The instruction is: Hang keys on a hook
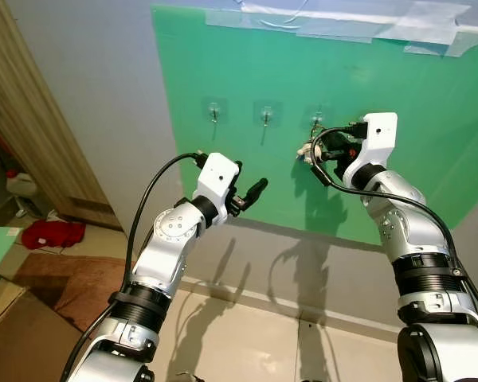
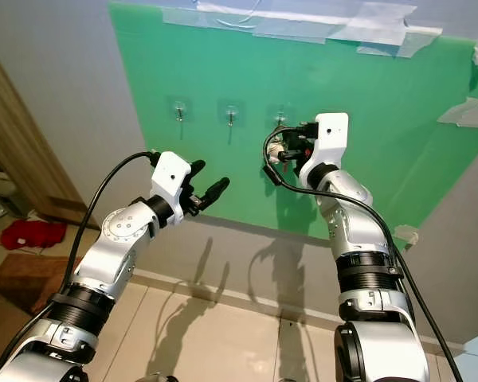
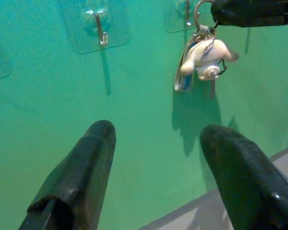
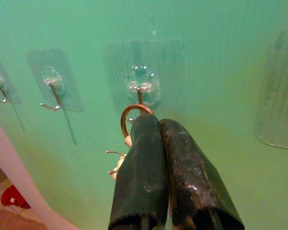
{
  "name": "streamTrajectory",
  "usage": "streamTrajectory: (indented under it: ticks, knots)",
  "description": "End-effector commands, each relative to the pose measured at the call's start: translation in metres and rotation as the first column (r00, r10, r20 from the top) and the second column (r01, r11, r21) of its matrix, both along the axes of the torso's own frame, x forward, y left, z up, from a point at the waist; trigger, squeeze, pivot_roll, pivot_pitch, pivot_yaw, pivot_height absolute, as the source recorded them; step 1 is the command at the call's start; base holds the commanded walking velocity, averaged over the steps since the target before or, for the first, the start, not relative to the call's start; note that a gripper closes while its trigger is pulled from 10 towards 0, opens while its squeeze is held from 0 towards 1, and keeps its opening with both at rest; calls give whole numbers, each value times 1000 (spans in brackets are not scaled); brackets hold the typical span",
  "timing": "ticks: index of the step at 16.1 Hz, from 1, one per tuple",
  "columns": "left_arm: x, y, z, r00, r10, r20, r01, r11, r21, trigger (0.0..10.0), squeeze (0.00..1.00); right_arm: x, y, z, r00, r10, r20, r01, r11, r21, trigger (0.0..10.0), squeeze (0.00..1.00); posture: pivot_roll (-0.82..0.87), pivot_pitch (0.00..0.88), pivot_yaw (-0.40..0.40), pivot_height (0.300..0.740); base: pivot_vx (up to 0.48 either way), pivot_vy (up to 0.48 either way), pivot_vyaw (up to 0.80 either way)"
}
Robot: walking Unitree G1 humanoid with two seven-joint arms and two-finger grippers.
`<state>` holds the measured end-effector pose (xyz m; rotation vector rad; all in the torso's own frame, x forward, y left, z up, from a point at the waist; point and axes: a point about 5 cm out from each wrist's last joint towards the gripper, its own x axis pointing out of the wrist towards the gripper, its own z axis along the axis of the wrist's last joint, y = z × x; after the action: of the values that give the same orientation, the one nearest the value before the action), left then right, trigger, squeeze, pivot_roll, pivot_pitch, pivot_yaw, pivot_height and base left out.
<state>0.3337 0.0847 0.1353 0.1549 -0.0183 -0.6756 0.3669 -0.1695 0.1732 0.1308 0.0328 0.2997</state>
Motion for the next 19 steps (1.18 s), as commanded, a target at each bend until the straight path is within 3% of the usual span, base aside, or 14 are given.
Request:
streamTrajectory:
  ticks: [1, 4, 11, 12, 13, 14, 15, 19]
  knots:
    - [-1, 0, 2, 1000, -7, 3, 7, 1000, 4, 10000, 0, 0, 0, 0, 1000, -5, -3, 5, 1000, 29, 0, 0, -47, 0, 44, 740, 0, 0, 0]
    - [0, -2, 2, 1000, -11, -5, 11, 1000, -1, 10000, 0, 2, 1, -8, 997, -4, -80, 14, 993, 121, 0, 0, -40, 0, 36, 740, 0, 0, 0]
    - [1, 0, 3, 1000, -11, -7, 11, 1000, 0, 10000, 0, 2, 4, -17, 993, 2, -119, 12, 994, 112, 0, 0, -37, 0, 35, 740, 0, 0, 0]
    - [1, 1, 2, 1000, -1, -10, 1, 1000, 7, 10000, 0, 1, 2, -20, 993, -21, -119, 28, 998, 56, 10000, 0, -38, 0, 36, 740, 0, 0, 0]
    - [2, 1, 1, 1000, 8, -12, -8, 1000, 14, 10000, 0, 1, 0, -22, 994, -33, -108, 35, 999, 17, 10000, 0, -39, 0, 37, 740, 0, 0, 0]
    - [3, 2, 0, 1000, 15, -10, -15, 1000, 20, 10000, 0, -1, -3, -23, 996, -45, -79, 43, 998, -35, 10000, 1000, -39, 0, 36, 740, 0, 0, 0]
    - [3, 2, 0, 1000, 18, -9, -18, 1000, 22, 10000, 0, -6, -4, -28, 996, -68, -55, 62, 993, -99, 10000, 1000, -38, 0, 37, 740, 0, 0, 0]
    - [2, -1, -1, 1000, 7, -12, -6, 1000, 24, 10000, 0, -13, -2, -39, 994, -85, -71, 79, 993, -89, 10000, 1000, -46, 0, 41, 740, 0, 0, 0]
